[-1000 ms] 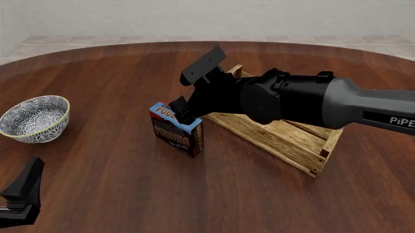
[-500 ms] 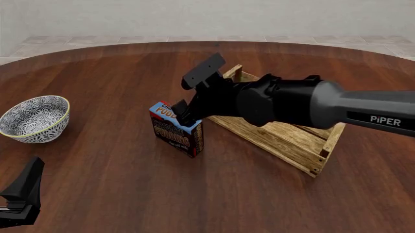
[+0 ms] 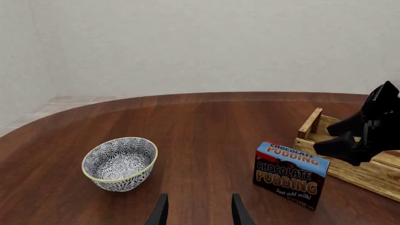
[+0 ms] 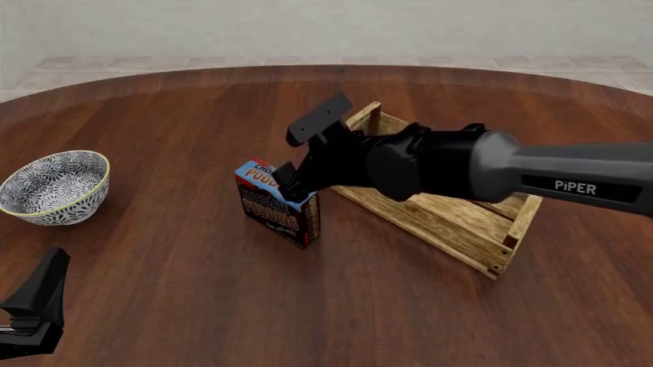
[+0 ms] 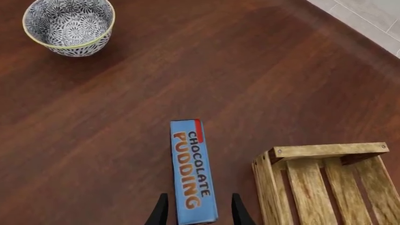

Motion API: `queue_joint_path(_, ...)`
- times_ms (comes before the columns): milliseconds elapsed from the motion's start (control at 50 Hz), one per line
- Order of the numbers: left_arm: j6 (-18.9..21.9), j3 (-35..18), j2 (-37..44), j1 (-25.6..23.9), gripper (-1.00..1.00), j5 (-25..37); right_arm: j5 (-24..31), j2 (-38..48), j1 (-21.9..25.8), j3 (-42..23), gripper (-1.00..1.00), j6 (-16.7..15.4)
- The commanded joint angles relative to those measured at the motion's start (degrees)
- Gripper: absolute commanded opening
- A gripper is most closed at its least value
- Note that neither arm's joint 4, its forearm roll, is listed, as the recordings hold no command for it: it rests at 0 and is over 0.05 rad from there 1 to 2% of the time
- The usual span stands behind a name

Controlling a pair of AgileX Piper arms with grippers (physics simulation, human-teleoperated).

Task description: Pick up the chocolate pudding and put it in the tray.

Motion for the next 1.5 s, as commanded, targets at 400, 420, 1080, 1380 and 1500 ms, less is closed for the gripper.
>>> queue_joint_path(400,0.0,0.0,0.0,0.01,1.0,0.0,-0.79,2.36,0.08,-0.23,1.0,0.14)
queue_joint_path(420,-0.01,0.0,0.0,0.0,1.0,0.0,-0.78,2.39,0.19,-0.23,1.0,0.31)
queue_joint_path(1080,0.0,0.0,0.0,0.0,1.0,0.0,-1.23,3.74,0.48,-0.14,1.0,-0.1)
queue_joint_path(1380,-0.01,0.0,0.0,-0.01,1.0,0.0,-1.4,4.81,0.11,-0.35,1.0,-0.42)
queue_joint_path(1500,0.0,0.0,0.0,0.01,1.0,0.0,-2.03,5.62,-0.17,-0.14,1.0,-0.06)
